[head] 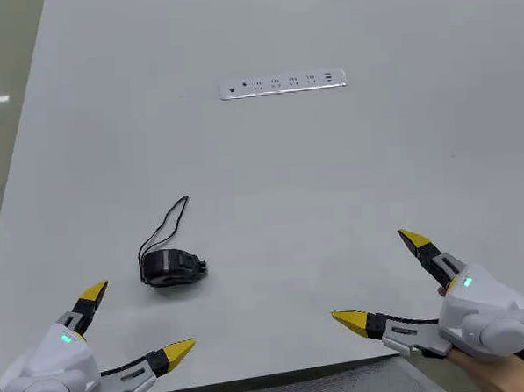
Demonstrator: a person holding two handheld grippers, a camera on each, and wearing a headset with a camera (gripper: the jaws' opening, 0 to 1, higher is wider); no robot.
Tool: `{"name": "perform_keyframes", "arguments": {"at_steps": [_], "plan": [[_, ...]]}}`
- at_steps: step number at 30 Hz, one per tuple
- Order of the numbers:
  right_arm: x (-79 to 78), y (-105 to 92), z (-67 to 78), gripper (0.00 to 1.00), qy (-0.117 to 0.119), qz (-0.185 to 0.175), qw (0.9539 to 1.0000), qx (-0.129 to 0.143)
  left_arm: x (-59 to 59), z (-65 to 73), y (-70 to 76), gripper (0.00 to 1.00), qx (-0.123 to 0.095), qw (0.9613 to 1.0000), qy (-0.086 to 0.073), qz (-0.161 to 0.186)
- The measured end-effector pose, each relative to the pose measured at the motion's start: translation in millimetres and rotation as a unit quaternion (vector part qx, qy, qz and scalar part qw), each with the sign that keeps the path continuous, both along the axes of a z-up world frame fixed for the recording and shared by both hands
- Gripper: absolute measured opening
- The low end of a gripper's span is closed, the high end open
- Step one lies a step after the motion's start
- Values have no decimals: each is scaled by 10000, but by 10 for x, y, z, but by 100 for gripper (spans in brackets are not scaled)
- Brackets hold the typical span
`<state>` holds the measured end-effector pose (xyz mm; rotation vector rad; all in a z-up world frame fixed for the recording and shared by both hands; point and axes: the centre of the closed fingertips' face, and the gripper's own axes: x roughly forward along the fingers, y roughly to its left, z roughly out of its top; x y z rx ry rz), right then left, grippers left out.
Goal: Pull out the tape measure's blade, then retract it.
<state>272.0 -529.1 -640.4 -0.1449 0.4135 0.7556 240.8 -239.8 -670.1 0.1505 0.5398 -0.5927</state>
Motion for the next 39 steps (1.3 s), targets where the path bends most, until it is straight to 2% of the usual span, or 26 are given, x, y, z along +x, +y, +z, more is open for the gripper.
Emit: {"name": "perform_keyframes", "arguments": {"at_steps": [24, 33, 39], "plan": [[1, 11, -53, 100, 45, 151, 9999, -69, 61, 24, 33, 93, 98, 9999, -82, -5], [5, 14, -73, 100, 74, 218, 9996, -152, 126, -4, 30, 90, 229, 9997, -96, -71], [28, 14, -86, 99, 73, 289, 9994, -197, 196, 5, 39, 88, 366, 9991, -186, -79]]}}
